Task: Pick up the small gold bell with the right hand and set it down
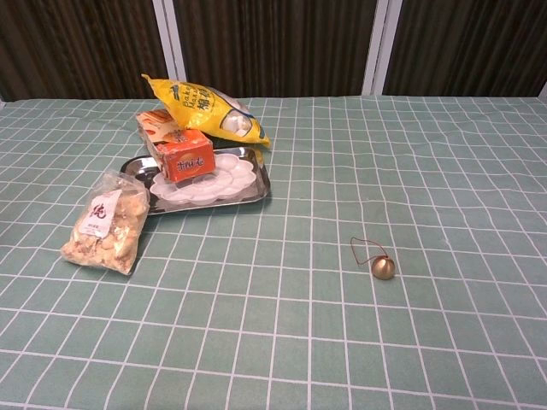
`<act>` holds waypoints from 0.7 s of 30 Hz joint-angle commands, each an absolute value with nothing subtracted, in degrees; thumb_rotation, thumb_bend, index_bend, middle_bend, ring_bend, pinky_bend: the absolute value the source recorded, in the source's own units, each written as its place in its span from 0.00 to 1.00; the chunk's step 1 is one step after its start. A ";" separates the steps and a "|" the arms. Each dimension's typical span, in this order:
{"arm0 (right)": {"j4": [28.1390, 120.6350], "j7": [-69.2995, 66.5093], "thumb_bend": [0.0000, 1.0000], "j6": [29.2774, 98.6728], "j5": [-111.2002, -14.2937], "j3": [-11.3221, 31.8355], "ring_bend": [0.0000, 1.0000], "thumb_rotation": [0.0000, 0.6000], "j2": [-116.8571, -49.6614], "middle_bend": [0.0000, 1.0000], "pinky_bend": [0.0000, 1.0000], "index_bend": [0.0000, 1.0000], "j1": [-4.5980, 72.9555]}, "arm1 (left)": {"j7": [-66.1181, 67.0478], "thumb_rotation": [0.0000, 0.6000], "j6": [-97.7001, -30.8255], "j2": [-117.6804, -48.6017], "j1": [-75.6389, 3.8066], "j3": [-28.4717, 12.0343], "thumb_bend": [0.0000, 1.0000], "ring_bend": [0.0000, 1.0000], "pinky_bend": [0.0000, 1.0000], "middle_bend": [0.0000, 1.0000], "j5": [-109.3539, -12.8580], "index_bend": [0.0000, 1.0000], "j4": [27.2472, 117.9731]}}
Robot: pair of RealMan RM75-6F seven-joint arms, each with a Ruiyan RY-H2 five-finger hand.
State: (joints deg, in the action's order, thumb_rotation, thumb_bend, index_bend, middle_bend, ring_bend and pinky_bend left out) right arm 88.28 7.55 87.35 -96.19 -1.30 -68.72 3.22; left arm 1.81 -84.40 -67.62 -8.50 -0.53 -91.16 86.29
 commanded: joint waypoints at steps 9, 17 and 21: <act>88.53 6.23 0.19 81.44 -97.81 -2.13 0.00 1.00 -69.57 0.00 0.00 0.00 6.91 | 1.03 1.00 -85.47 -67.14 -8.03 -0.15 0.40 0.00 0.05 0.00 -91.93 0.00 86.91; 89.10 8.78 0.36 68.71 -98.35 2.18 0.00 1.00 -75.45 0.00 0.00 0.39 18.30 | -1.36 1.00 -85.01 -66.05 -8.09 0.14 0.40 0.00 0.05 0.00 -91.87 0.00 87.57; 87.71 8.62 0.46 63.63 -95.94 4.24 0.00 1.00 -79.23 0.01 0.00 0.52 22.66 | -2.32 1.00 -85.69 -65.55 -7.77 0.16 0.40 0.00 0.05 0.00 -92.00 0.00 87.67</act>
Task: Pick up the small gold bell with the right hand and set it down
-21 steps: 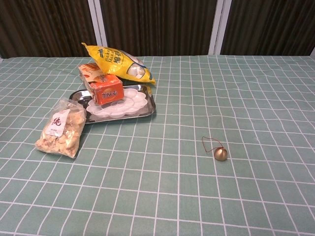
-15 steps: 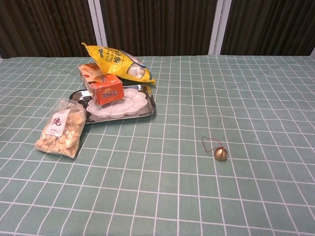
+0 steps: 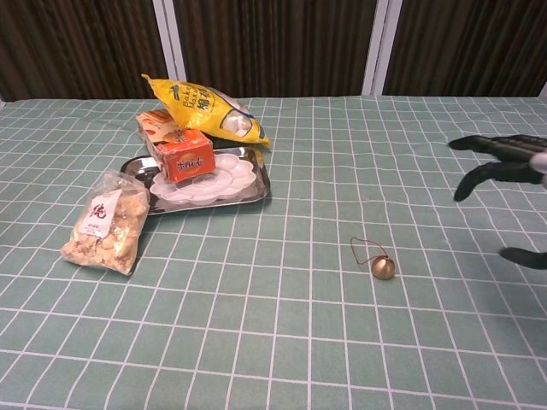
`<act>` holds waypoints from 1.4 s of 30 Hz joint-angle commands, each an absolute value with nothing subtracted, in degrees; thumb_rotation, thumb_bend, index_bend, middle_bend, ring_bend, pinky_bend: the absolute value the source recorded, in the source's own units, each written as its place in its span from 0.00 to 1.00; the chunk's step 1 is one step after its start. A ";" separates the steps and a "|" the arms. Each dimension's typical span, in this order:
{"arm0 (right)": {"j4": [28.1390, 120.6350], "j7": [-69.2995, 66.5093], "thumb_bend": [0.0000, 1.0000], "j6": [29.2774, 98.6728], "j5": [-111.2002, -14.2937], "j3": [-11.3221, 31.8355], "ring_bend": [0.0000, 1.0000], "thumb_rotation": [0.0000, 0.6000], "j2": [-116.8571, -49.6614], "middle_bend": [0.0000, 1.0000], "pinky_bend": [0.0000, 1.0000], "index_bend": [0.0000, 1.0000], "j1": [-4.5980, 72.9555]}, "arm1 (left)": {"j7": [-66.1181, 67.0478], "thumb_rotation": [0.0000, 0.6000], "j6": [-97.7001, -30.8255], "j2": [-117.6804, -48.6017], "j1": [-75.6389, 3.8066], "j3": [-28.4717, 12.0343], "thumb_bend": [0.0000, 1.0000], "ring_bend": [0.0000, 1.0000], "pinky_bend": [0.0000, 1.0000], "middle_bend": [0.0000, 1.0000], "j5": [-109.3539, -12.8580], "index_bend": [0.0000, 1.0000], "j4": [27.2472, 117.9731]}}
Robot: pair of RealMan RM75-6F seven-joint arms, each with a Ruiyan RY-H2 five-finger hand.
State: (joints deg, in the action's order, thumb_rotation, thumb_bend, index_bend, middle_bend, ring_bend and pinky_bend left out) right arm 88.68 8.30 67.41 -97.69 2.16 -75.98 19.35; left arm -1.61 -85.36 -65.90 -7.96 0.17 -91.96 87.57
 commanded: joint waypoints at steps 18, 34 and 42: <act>83.58 15.97 0.55 56.04 -87.91 4.96 0.00 1.00 -87.30 0.03 0.00 0.59 28.91 | -3.58 1.00 -85.54 -65.15 -7.74 -0.13 0.40 0.00 0.05 0.00 -91.45 0.00 87.49; 81.20 16.89 0.55 55.87 -85.86 3.27 0.00 1.00 -89.58 0.03 0.00 0.59 30.26 | -3.73 1.00 -85.12 -65.11 -7.87 -0.15 0.40 0.00 0.05 0.00 -91.26 0.00 87.33; 80.09 17.25 0.55 56.48 -85.63 2.62 0.00 1.00 -90.41 0.03 0.00 0.59 30.59 | -3.87 1.00 -84.96 -64.94 -7.88 -0.12 0.40 0.00 0.05 0.00 -91.16 0.00 87.39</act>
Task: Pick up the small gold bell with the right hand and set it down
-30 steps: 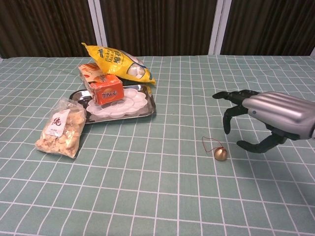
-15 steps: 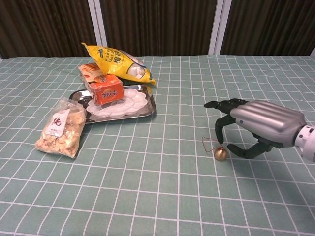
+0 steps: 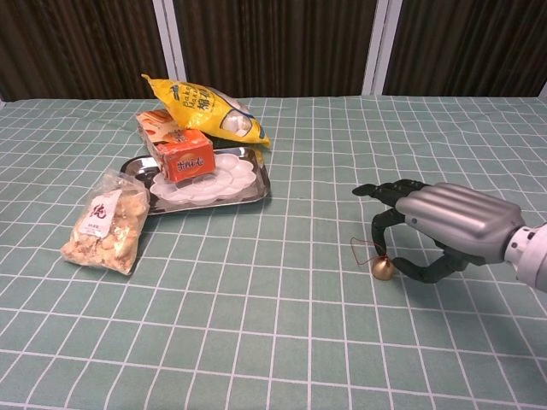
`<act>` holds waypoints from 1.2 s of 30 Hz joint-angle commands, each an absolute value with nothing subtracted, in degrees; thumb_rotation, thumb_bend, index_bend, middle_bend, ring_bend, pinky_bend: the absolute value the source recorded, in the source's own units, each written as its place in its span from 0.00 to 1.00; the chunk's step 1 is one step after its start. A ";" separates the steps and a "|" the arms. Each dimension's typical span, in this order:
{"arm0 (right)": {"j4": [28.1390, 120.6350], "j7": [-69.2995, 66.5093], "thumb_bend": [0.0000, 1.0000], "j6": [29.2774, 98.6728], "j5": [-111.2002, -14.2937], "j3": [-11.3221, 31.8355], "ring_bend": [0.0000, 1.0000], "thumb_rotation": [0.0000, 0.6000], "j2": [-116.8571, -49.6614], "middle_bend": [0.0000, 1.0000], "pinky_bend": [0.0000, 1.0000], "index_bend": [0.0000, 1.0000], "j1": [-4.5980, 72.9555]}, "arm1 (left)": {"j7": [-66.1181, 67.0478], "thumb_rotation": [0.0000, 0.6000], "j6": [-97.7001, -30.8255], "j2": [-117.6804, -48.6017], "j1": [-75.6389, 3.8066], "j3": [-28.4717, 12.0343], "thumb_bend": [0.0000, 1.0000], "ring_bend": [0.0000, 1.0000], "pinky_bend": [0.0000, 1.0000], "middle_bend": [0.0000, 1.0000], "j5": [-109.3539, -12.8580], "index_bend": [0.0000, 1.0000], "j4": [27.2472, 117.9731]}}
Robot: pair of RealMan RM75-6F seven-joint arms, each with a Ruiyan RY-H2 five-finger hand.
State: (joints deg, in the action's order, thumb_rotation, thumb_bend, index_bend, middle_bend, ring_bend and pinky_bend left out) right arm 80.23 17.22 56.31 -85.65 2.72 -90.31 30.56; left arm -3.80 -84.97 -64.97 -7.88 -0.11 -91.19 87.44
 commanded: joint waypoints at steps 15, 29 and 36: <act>79.30 17.71 0.55 58.57 -86.76 1.42 0.00 1.00 -91.34 0.04 0.00 0.62 30.54 | -3.94 1.00 -84.44 -64.70 -8.04 0.01 0.40 0.00 0.05 0.00 -91.12 0.00 87.54; 79.18 17.90 0.55 59.63 -87.11 0.74 0.00 1.00 -91.41 0.05 0.00 0.65 30.48 | -3.77 1.00 -84.01 -64.54 -8.09 0.17 0.40 0.00 0.05 0.00 -90.99 0.00 87.63; 79.08 18.17 0.55 59.72 -86.89 0.70 0.00 1.00 -91.54 0.05 0.00 0.66 30.58 | -3.64 1.00 -83.93 -64.58 -8.10 0.14 0.40 0.00 0.05 0.00 -90.87 0.00 87.57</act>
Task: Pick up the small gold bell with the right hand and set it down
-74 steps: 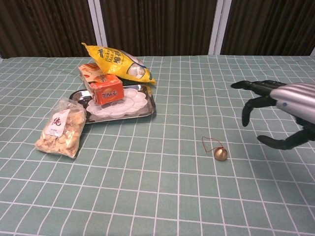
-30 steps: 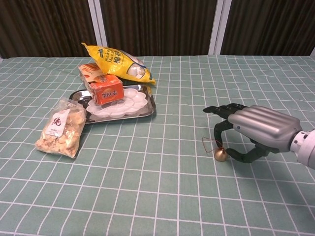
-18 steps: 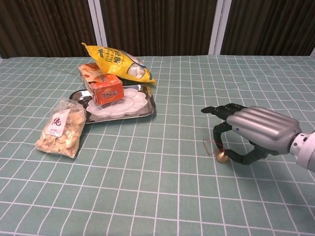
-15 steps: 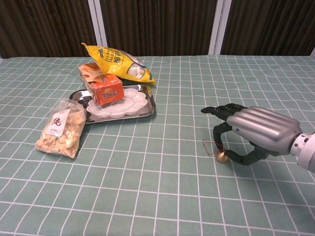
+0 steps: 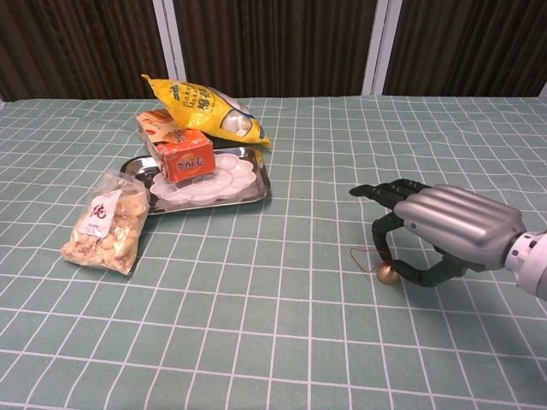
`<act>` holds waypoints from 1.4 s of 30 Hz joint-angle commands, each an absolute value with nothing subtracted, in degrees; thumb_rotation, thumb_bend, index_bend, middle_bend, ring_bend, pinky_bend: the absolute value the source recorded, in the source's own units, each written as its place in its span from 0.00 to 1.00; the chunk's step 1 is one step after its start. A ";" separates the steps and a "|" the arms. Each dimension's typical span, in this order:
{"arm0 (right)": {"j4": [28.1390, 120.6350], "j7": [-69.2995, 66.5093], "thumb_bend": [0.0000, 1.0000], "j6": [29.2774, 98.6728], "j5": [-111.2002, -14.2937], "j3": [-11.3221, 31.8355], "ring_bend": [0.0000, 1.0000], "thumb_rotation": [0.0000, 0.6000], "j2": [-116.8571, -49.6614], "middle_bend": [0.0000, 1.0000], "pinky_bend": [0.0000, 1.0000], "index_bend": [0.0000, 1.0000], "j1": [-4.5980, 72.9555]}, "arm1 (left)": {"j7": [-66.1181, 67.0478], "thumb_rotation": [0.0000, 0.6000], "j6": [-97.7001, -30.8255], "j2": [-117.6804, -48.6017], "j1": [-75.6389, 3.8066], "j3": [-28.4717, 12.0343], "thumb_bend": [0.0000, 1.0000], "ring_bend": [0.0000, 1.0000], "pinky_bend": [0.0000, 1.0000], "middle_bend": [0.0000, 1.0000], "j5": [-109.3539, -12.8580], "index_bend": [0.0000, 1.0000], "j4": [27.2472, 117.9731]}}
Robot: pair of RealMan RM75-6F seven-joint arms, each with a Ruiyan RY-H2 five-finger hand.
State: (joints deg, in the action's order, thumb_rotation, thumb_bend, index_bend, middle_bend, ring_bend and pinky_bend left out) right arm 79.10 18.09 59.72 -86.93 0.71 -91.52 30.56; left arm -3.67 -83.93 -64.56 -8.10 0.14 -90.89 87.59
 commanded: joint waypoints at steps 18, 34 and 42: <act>79.84 17.41 0.55 63.31 -87.88 1.14 0.00 1.00 -91.61 0.15 0.00 0.84 29.87 | -3.87 1.00 -84.13 -64.45 -7.99 0.12 0.40 0.00 0.05 0.00 -90.89 0.00 87.60; 84.46 17.33 0.55 69.76 -90.34 2.63 0.00 1.00 -87.27 0.18 0.00 0.86 28.71 | -3.78 1.00 -85.16 -63.81 -7.01 0.65 0.40 0.00 0.05 0.00 -91.15 0.00 88.00; 83.78 18.98 0.55 65.50 -88.73 4.85 0.00 1.00 -91.45 0.18 0.00 0.86 32.18 | -3.48 1.00 -86.61 -63.94 -6.81 0.48 0.40 0.00 0.05 0.00 -92.39 0.00 88.43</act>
